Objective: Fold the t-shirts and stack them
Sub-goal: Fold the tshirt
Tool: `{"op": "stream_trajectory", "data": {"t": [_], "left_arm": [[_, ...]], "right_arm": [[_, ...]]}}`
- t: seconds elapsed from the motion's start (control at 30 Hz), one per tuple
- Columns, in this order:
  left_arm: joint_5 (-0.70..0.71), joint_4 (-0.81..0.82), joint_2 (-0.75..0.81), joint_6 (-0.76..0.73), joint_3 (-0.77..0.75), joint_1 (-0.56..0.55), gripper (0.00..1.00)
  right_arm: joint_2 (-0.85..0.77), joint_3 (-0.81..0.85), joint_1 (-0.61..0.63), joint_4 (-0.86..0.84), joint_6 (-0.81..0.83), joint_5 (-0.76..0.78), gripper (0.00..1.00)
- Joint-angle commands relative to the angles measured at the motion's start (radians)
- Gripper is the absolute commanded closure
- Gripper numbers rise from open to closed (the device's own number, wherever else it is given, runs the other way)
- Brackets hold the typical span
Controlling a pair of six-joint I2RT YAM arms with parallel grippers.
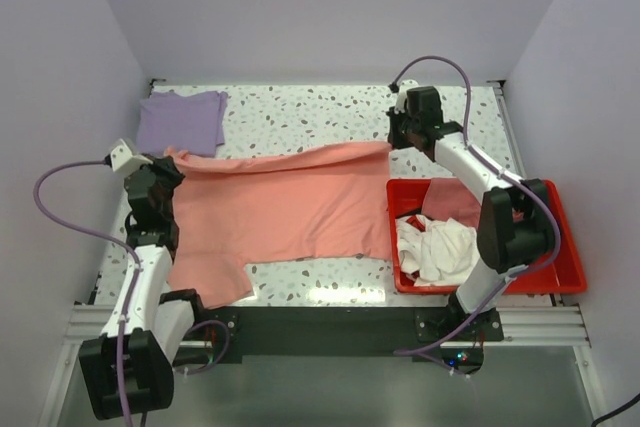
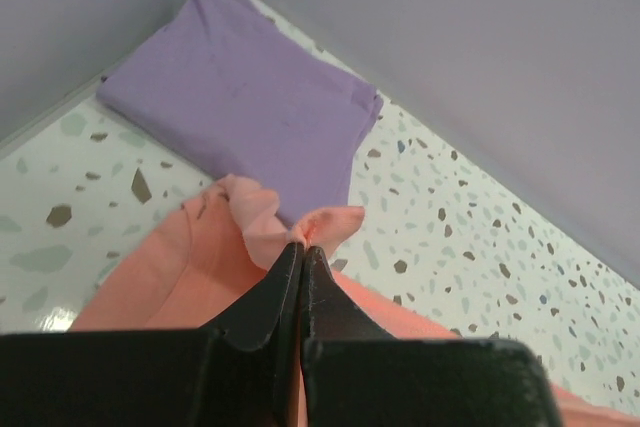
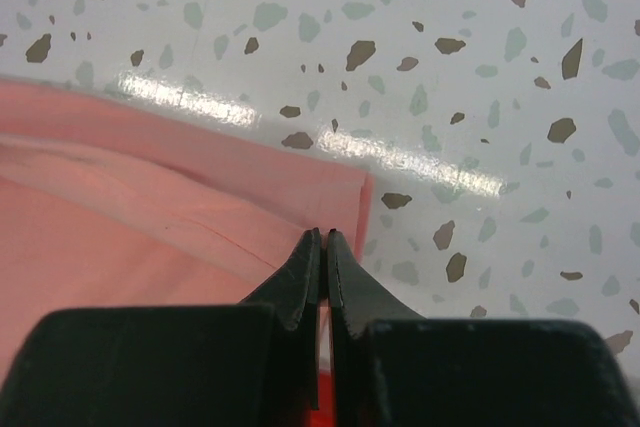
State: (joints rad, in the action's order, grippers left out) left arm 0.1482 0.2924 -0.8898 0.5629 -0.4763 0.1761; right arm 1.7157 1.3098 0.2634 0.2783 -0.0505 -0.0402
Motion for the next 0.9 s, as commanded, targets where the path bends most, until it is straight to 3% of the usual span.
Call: {"op": "stream_trajectory", "data": {"t": [0.0,0.27,0.67,0.73,0.77,0.87], "left_arm": [[0.063,-0.073,0.057,0.070,0.053,-0.003,1.00],[0.195,-0.197,0.190,0.147,0.177,-0.003,1.00],[0.235,-0.256,0.101,0.155,0.156,-0.001,1.00],[0.248,-0.265,0.114,0.161,0.159,-0.003,1.00],[0.252,-0.277,0.118,0.161,0.159,-0.003,0.94],[0.269,-0.291,0.133,0.161,0.153,-0.003,0.86]], "right_arm": [[-0.068,-0.017,-0.001,0.002,0.020,-0.007,1.00],[-0.085,-0.083,0.002,-0.007,0.017,-0.072,1.00],[-0.094,-0.182,0.000,-0.005,0.041,-0.142,0.97],[-0.100,-0.185,0.002,0.001,0.044,-0.144,0.92],[-0.103,-0.185,0.002,0.015,0.044,-0.144,0.90],[-0.123,-0.185,0.002,0.038,0.044,-0.156,0.72]]}}
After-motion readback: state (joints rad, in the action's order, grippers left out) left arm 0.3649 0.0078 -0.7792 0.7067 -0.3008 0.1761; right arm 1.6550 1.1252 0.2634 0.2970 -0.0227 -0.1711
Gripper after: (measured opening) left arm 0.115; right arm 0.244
